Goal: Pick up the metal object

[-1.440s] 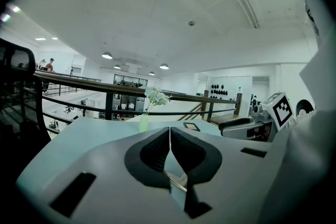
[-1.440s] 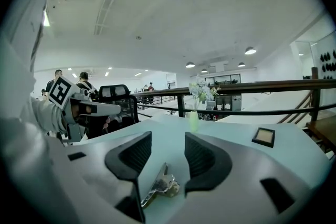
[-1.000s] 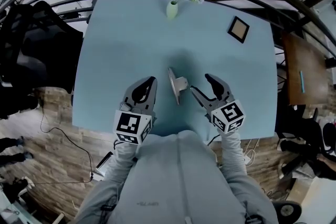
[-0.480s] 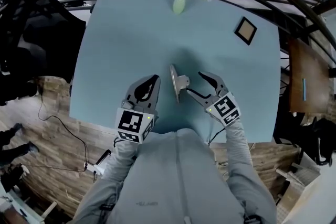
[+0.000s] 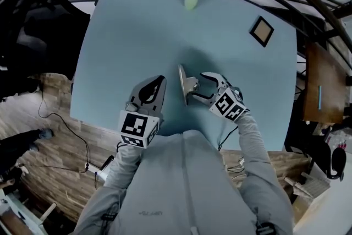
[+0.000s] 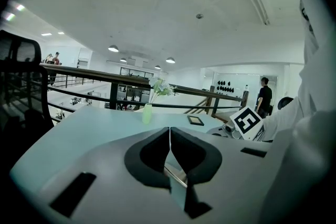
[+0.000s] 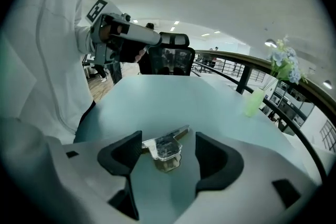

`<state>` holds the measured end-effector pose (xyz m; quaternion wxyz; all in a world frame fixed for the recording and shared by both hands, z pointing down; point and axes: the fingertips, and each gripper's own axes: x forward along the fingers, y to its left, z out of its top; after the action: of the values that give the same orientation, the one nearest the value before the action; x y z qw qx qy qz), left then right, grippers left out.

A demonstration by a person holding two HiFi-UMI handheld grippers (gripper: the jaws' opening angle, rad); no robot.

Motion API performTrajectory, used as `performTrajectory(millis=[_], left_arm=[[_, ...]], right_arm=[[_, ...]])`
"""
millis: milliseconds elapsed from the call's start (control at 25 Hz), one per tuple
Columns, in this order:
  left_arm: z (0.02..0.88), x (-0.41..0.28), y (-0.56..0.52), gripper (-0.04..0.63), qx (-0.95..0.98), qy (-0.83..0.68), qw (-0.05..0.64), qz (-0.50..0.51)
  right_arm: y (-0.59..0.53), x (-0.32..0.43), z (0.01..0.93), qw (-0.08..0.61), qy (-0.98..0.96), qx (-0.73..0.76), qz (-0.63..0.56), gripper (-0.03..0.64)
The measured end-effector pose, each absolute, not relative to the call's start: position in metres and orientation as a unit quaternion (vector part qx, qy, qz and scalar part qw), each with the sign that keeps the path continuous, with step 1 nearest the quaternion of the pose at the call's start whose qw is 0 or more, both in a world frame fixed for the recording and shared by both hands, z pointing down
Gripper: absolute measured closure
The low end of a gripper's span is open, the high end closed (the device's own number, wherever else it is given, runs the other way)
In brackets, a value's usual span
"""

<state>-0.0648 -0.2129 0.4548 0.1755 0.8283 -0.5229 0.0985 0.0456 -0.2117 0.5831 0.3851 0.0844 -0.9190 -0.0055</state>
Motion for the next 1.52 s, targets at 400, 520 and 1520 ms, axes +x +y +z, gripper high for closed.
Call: performTrajectory(millis=[400,520,1520], left_arm=[[0.467,-0.066,-0.220,0.566,0.823,-0.525,0.188,0.106],[0.470,-0.067,-0.221,0.566,0.822,-0.526,0.191,0.108],[0.477,-0.070,-0.225,0.566,0.821,-0.524,0.198,0.112]], right_arm=[[-0.210,0.039,0.626,0.467,-0.880,-0.029,-0.076,0.298],[-0.212,0.038,0.636,0.478,-0.873,-0.050,-0.082,0.296],[-0.202,0.031,0.664,0.503,-0.851,-0.145,-0.045,0.279]])
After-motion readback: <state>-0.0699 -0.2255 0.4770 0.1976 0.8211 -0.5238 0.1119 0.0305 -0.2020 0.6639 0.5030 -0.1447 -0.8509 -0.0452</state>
